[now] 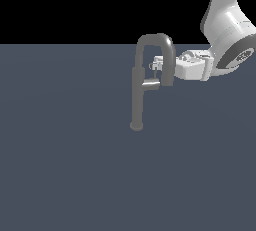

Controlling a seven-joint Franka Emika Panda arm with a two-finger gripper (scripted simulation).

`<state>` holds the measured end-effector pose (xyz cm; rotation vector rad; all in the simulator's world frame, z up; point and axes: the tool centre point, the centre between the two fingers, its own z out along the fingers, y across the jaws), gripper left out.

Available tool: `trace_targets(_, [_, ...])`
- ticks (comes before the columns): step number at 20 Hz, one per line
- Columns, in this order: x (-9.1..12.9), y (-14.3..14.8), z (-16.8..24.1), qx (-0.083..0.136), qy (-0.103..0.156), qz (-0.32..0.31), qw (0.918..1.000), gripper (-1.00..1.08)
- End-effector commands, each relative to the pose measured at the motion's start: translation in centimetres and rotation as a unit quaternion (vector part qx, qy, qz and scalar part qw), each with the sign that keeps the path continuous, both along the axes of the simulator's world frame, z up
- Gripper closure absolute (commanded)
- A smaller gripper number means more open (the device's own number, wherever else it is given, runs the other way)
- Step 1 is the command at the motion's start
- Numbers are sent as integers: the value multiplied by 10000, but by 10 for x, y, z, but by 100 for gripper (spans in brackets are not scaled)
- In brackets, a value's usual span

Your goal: Turn on the faucet by rotating a designated handle.

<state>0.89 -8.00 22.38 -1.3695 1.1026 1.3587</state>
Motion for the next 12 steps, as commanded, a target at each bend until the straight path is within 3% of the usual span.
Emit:
trace_targets(1, [-10,-2,0,19,34,27,10000,108])
trace_targets(12, [-30,-6,-1,4,-18,13,10000,108])
